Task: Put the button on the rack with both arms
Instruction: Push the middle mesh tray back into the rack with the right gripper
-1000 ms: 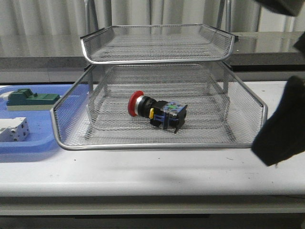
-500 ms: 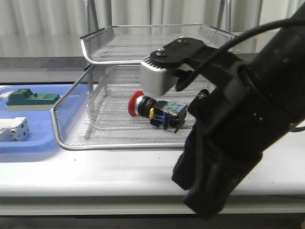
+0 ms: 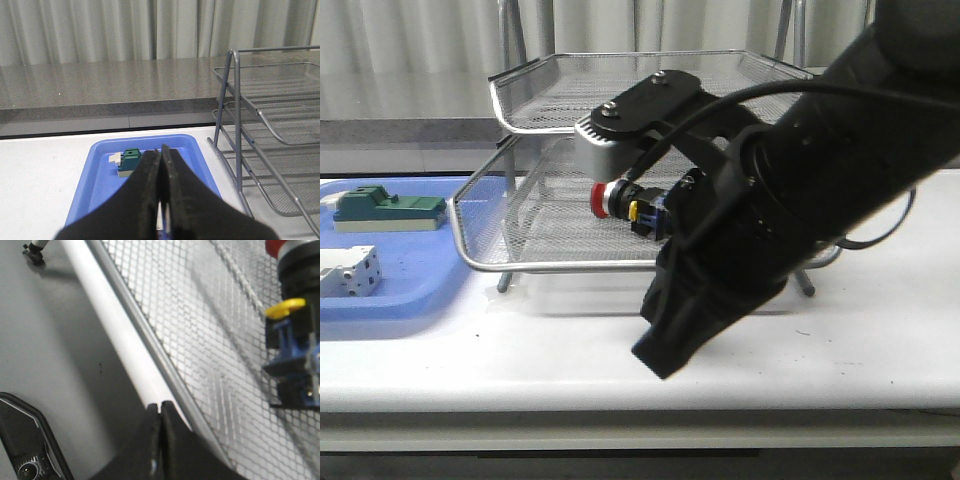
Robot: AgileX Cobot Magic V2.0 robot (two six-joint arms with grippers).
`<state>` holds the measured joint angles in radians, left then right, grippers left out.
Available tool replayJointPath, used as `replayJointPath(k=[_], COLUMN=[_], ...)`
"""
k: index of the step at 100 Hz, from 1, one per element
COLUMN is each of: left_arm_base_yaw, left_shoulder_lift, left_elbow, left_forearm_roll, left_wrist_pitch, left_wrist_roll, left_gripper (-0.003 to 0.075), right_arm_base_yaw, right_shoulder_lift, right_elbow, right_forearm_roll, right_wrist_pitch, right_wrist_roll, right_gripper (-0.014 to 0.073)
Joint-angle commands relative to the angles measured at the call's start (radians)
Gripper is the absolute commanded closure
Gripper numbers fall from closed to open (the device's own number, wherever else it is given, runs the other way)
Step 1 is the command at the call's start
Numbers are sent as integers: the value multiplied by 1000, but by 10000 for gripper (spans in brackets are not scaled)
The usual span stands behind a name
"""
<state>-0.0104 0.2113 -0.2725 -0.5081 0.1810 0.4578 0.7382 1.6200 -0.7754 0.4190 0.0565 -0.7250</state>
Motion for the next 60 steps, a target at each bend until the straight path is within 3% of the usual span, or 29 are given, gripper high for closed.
replayJointPath(k=[1, 33, 60], left_arm_base_yaw=[3, 3, 3], left_shoulder_lift=[8, 8, 8], left_elbow=[-28, -28, -28], left_forearm_roll=[-14, -14, -14], left_wrist_pitch=[-74, -74, -74], left_wrist_roll=[-8, -8, -8], left_gripper=[741, 741, 741], right_arm_base_yaw=[-37, -152, -142], right_shoulder_lift=[6, 101, 78], right_elbow=[-83, -266, -290], right_forearm_roll=[-21, -31, 9], right_wrist_pitch=[-84, -37, 87], right_wrist_roll=[-9, -9, -8], right_gripper=[652, 652, 652])
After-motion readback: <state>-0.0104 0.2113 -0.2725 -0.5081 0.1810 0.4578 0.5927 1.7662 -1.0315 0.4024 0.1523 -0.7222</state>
